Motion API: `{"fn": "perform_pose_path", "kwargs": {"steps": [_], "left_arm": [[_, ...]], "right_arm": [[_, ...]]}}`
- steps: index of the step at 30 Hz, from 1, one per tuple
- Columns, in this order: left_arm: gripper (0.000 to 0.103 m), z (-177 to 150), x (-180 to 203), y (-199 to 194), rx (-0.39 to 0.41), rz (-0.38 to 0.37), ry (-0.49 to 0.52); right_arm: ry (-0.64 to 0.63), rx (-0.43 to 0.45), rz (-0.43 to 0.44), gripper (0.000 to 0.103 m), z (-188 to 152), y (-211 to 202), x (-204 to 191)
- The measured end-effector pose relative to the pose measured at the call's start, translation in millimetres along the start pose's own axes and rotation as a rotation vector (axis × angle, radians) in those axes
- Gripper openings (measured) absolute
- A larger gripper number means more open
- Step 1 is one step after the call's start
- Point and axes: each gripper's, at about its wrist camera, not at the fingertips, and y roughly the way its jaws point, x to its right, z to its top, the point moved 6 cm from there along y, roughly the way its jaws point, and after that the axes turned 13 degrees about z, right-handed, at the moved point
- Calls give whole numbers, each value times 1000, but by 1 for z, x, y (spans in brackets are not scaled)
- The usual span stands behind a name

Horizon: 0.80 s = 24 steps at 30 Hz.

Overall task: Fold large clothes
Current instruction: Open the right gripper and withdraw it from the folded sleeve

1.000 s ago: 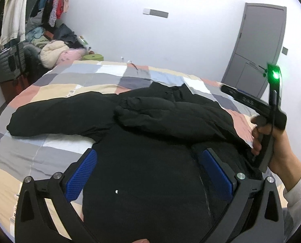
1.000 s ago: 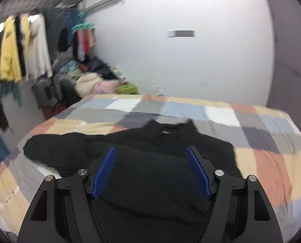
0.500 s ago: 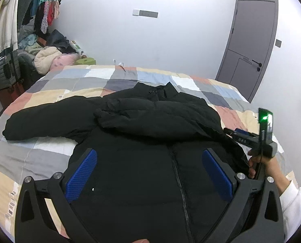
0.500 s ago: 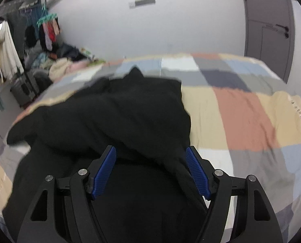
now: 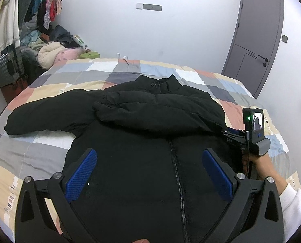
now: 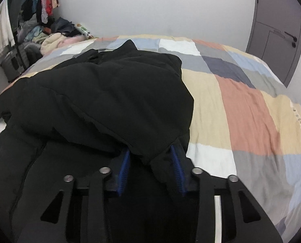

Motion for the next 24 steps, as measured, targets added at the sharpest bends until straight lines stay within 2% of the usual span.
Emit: {"fn": "perform_pose_path", "kwargs": {"steps": [2, 4, 11, 19, 24], "left_arm": [[103, 1, -1, 2, -2, -2, -10], [103, 0, -2, 5, -4, -2, -10], [103, -2, -7, 13, -12, 3, -11], [103, -3, -19, 20, -30, 9, -23], [103, -1, -25, 12, -23, 14, -31]], "right_arm": [[-25, 10, -22, 23, 4, 0, -2], [-50, 44, -39, 21, 9, -4, -6], [30, 165, -49, 18, 28, -25, 11], [103, 145, -97, 17, 26, -16, 37], [140, 125, -55, 23, 23, -30, 27]]}}
